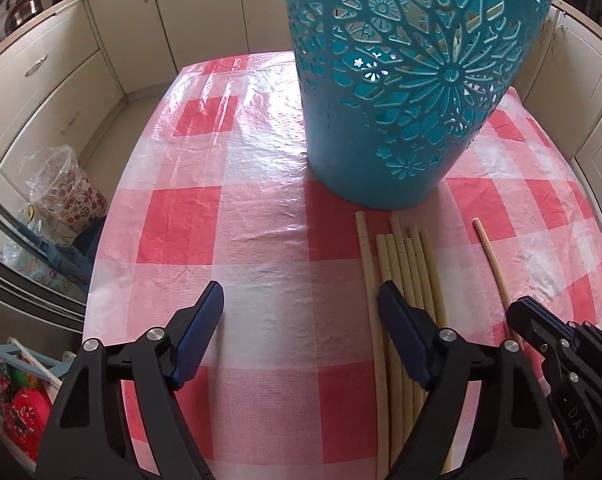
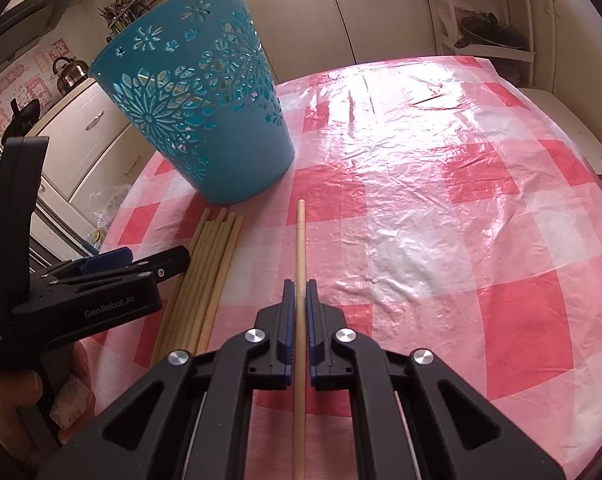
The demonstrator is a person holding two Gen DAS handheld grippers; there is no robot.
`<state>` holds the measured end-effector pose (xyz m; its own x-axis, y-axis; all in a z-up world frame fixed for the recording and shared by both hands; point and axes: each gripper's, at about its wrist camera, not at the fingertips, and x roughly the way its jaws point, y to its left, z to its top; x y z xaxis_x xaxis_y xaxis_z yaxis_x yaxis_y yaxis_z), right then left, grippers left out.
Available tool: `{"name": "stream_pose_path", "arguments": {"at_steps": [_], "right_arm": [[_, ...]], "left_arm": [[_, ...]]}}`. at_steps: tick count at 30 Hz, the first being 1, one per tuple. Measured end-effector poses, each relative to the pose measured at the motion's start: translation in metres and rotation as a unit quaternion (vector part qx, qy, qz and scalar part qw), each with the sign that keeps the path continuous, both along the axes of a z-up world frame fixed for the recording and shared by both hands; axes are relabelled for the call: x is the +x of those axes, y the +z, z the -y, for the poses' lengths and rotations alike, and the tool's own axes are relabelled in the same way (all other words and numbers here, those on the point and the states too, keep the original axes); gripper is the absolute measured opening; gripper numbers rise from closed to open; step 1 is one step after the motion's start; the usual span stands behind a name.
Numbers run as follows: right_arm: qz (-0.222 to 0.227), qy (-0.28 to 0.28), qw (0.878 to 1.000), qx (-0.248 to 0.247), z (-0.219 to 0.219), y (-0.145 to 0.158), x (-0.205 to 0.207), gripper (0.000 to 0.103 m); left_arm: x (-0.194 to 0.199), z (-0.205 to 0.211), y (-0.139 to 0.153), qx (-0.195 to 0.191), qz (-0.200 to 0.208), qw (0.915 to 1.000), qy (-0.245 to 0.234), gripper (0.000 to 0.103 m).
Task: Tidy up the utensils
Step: 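Grasp a wooden stick with the right tool while the left tool grasps another, then raise the left tool's stick over the basket and open the left tool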
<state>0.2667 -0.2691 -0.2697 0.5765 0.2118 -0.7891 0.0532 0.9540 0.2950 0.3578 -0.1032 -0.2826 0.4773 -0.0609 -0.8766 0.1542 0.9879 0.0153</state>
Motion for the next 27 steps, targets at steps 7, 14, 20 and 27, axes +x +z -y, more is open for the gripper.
{"name": "stream_pose_path", "arguments": {"at_steps": [7,14,20,27], "right_arm": [[-0.003,0.003,1.000,-0.010,-0.003,0.001,0.002,0.007],[0.000,0.020,0.999,-0.030,-0.011,0.002,0.006,0.018],[0.005,0.022,0.999,-0.025,-0.009,0.002,0.006,0.018],[0.006,0.015,1.000,-0.001,0.000,-0.001,0.004,0.018]], "left_arm": [[0.002,-0.005,0.001,-0.004,0.000,1.0000,0.000,0.057],[0.008,0.003,0.005,-0.009,-0.019,0.9987,-0.046,0.008],[-0.008,-0.020,0.019,-0.061,-0.027,0.9971,-0.039,0.005],[-0.047,-0.066,0.114,-0.134,0.073,0.9883,-0.012,0.005]]}}
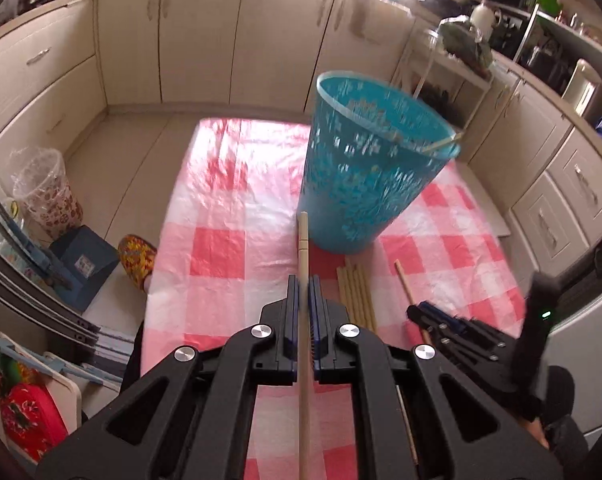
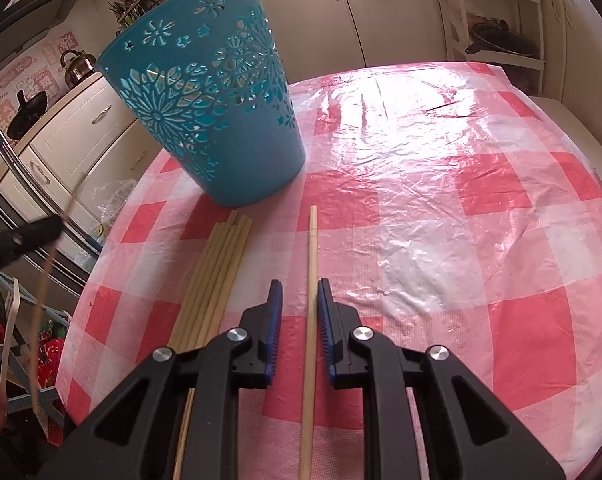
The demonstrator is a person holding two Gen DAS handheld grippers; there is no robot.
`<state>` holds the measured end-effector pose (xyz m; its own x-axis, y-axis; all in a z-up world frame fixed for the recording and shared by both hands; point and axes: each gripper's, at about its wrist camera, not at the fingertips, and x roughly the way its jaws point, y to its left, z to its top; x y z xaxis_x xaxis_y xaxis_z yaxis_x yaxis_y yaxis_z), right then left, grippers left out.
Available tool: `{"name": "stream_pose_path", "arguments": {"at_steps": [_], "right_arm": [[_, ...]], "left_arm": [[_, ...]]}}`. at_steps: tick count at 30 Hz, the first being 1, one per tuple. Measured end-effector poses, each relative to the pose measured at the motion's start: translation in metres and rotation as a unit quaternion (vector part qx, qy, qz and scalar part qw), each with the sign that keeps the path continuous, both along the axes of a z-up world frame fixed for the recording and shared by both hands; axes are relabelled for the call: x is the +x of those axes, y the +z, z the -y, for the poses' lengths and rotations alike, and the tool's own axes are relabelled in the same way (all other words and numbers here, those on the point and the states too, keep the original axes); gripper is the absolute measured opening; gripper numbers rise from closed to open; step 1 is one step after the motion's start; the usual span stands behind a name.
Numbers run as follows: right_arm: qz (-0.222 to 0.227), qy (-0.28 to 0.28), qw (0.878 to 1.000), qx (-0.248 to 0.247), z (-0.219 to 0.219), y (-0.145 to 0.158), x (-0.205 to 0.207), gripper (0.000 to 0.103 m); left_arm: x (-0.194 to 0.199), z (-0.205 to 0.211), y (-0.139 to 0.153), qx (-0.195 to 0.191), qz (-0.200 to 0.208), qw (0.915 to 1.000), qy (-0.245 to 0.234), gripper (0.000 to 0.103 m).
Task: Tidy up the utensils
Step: 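Raise the left tool's stick over the basket and open the left tool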
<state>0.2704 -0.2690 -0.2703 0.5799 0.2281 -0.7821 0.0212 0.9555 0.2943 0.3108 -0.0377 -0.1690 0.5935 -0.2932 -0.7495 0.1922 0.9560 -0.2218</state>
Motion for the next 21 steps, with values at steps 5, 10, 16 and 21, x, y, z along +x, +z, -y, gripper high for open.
{"name": "stream_pose_path", "arguments": {"at_steps": [5,10,16,21], "right_arm": [[0.001,-0.003,1.000,0.000,0.001,0.000,0.000,0.018],[0.003,-0.005,1.000,0.008,0.005,-0.001,-0.001,0.018],[0.003,-0.006,1.000,0.022,0.011,-0.001,-0.003,0.018],[0.003,-0.008,0.999,0.042,0.018,-0.001,-0.004,0.018]], "left_arm": [[-0.006,0.001,0.083,-0.039,0.102,0.9940,-0.005,0.005],[0.006,0.029,0.140,-0.069,0.216,0.9739,-0.009,0.005],[0.053,0.068,0.157,-0.057,0.307,0.9490,0.041,0.005],[0.101,0.083,0.126,-0.054,0.291,0.9515,0.085,0.005]]}}
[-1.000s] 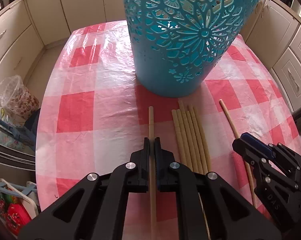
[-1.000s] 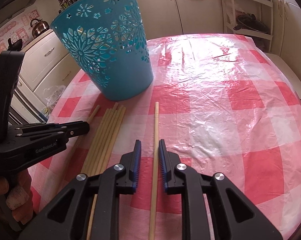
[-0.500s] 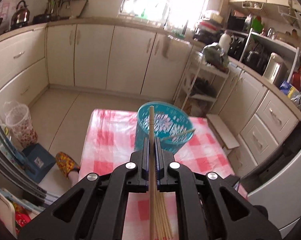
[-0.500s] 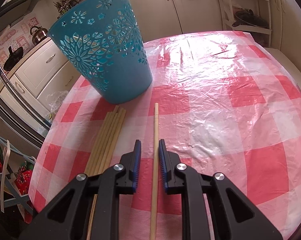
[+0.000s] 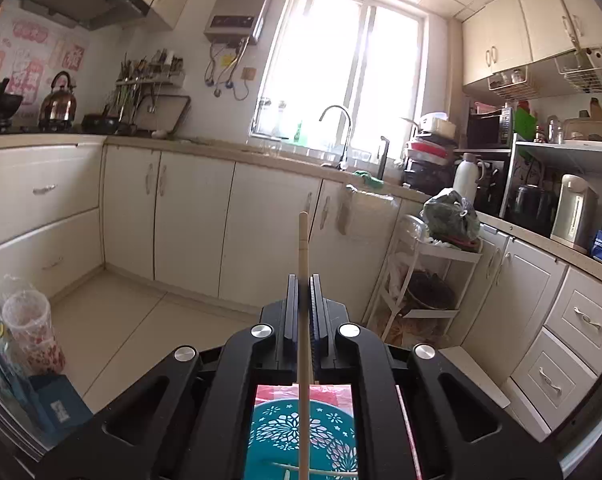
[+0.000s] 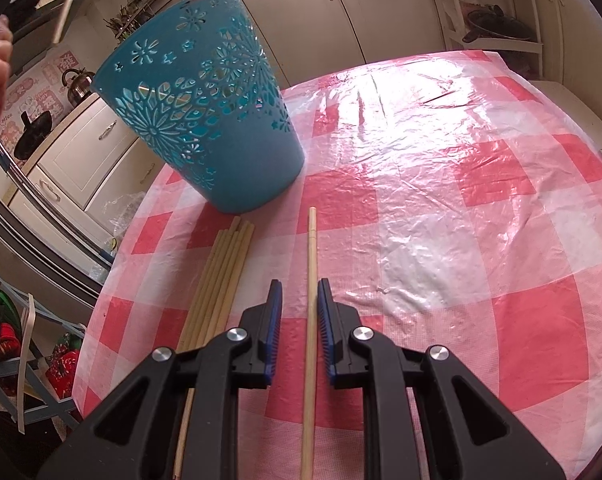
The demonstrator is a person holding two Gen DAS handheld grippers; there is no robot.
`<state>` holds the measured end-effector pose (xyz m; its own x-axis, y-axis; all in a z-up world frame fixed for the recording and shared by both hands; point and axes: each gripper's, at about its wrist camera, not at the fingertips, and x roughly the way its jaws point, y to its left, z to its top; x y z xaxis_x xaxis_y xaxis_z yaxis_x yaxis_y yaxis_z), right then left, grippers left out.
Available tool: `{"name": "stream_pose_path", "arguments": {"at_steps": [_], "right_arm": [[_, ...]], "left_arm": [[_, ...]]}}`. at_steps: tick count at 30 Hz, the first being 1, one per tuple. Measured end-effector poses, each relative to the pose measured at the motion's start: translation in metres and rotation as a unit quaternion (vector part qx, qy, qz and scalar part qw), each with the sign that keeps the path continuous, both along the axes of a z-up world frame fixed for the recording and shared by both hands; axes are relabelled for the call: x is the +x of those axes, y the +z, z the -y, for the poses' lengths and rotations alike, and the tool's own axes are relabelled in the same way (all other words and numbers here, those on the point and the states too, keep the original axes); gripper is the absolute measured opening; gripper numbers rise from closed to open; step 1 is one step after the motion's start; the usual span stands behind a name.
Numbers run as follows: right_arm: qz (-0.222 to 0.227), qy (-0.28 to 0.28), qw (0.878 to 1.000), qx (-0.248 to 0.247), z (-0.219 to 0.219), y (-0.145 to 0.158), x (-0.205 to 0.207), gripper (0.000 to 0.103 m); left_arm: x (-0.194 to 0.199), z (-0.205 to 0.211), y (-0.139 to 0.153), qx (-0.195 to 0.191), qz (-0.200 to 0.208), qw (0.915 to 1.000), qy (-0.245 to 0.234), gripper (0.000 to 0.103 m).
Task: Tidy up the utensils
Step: 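Raise the left tool's stick over the basket and open the left tool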
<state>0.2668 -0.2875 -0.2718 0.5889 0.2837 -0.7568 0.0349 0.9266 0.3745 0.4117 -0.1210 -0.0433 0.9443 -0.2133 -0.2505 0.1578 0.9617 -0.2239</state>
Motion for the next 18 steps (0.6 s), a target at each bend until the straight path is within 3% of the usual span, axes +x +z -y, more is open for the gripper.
{"name": "stream_pose_path", "arguments": {"at_steps": [8,14,17,18], "right_arm": [[0.001,0.001,1.000,0.005,0.000,0.001,-0.001,0.020],[0.001,0.000,1.000,0.005,0.001,0.001,-0.001,0.020],[0.001,0.000,1.000,0.003,-0.001,0.001,-0.001,0.020],[0.001,0.000,1.000,0.002,0.000,0.002,-0.001,0.020]], "left_arm": [[0.025,-0.005,-0.058,0.016,-0.051,0.9984,0.017,0.005],[0.022,-0.002,-0.074,0.044,-0.077,0.9960,0.006,0.007],[0.016,-0.003,-0.076,0.061,-0.088,0.9942,0.000,0.025],[0.011,-0.005,-0.075,0.064,-0.087,0.9941,0.003,0.040]]}}
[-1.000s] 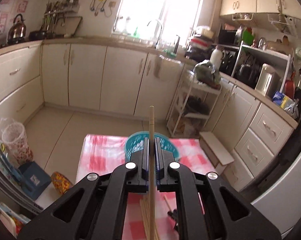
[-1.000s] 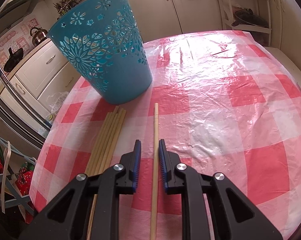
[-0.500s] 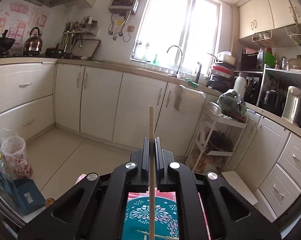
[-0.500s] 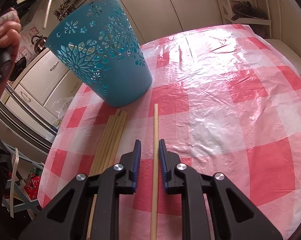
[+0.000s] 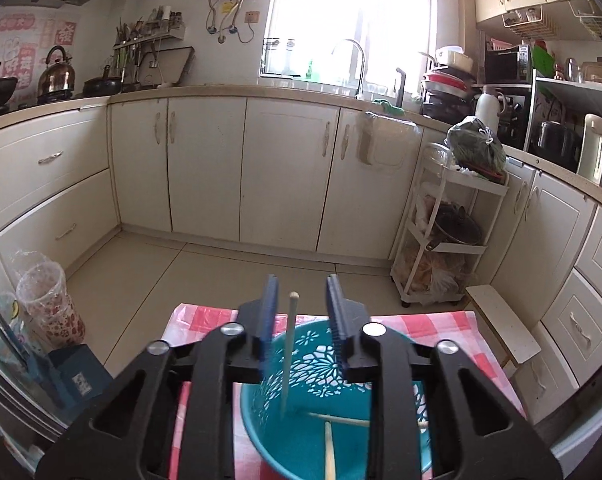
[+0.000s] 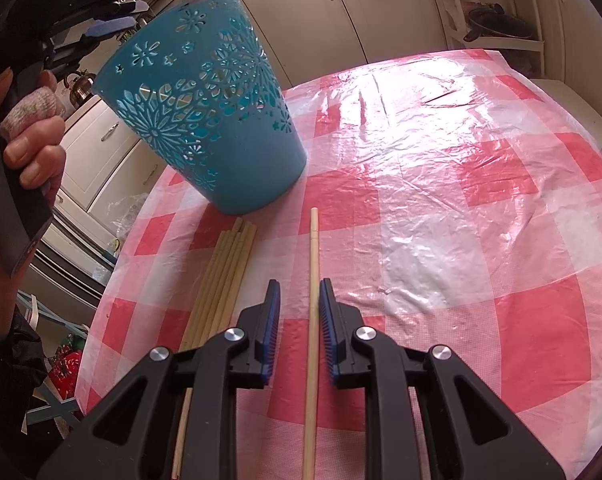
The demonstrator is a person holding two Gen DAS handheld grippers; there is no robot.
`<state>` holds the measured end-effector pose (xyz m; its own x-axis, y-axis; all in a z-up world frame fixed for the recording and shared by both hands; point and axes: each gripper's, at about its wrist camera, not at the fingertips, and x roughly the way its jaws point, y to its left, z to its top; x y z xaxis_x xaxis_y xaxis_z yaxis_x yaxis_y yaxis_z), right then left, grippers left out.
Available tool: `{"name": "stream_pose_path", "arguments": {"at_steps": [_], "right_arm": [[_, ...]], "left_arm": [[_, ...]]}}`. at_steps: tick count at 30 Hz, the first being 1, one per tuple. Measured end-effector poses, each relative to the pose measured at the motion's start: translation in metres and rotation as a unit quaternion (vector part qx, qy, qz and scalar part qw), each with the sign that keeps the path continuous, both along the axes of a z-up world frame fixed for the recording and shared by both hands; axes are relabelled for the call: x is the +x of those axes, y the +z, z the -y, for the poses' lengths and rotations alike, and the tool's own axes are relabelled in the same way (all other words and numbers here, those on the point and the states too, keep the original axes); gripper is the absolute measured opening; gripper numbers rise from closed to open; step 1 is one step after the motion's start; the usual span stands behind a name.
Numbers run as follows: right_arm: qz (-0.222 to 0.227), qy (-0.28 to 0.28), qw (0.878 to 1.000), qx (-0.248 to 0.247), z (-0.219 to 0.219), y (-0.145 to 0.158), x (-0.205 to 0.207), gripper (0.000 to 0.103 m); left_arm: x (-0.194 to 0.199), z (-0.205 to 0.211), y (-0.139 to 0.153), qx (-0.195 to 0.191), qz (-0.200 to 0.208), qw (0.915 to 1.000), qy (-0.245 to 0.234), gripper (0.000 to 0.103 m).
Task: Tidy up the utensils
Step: 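Raise the left tool's stick over the basket and open the left tool, then raise the right tool's stick over the basket and open the right tool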
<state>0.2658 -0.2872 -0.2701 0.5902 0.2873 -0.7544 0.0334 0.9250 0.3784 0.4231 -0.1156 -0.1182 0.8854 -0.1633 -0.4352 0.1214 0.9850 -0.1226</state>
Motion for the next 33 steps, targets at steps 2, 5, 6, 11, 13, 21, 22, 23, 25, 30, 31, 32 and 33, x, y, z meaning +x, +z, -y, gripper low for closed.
{"name": "stream_pose_path", "arguments": {"at_steps": [2,5,6,11,13,21,22,23,25,30,31,32,33], "right_arm": [[0.000,0.000,1.000,0.000,-0.002,-0.001,0.001,0.020],[-0.002,0.002,1.000,-0.002,-0.003,0.000,0.001,0.020],[-0.003,0.003,1.000,-0.006,-0.003,0.000,0.001,0.020],[-0.006,0.017,0.998,-0.066,-0.018,0.003,0.003,0.016],[-0.005,0.024,0.994,-0.110,-0.028,0.004,0.003,0.012],[0.006,0.017,0.995,-0.100,-0.021,0.019,-0.009,0.005],[0.019,0.008,0.997,-0.071,-0.014,0.030,-0.015,0.005],[0.037,-0.002,0.998,-0.047,-0.008,0.044,-0.020,0.005],[0.085,-0.014,0.996,-0.009,0.000,0.077,-0.030,0.005],[0.219,-0.029,0.974,0.044,-0.004,0.162,-0.022,0.005],[0.245,-0.031,0.968,0.047,-0.008,0.176,-0.015,0.005],[0.270,-0.033,0.961,0.048,-0.012,0.190,-0.007,0.005],[0.292,-0.035,0.954,0.051,-0.016,0.201,0.003,0.005]], "left_arm": [[-0.015,-0.010,0.005,0.000,0.011,0.9998,0.014,0.057],[-0.044,-0.032,0.011,-0.005,0.026,0.9993,0.027,0.074],[-0.055,-0.040,0.012,-0.006,0.032,0.9989,0.033,0.079],[-0.098,-0.079,-0.004,-0.013,0.021,0.9982,0.054,0.087],[-0.106,-0.091,-0.019,-0.020,-0.004,0.9983,0.055,0.087],[-0.136,-0.119,-0.058,-0.035,-0.061,0.9960,0.054,0.087],[-0.141,-0.123,-0.061,-0.034,-0.063,0.9959,0.056,0.087],[-0.145,-0.127,-0.064,-0.036,-0.067,0.9955,0.057,0.087],[-0.150,-0.134,-0.070,-0.043,-0.078,0.9943,0.060,0.087],[-0.160,-0.146,-0.076,-0.064,-0.091,0.9917,0.065,0.087],[-0.162,-0.147,-0.076,-0.067,-0.091,0.9915,0.065,0.087],[-0.164,-0.148,-0.074,-0.071,-0.090,0.9913,0.065,0.087],[-0.166,-0.148,-0.073,-0.074,-0.089,0.9912,0.065,0.087]]}}
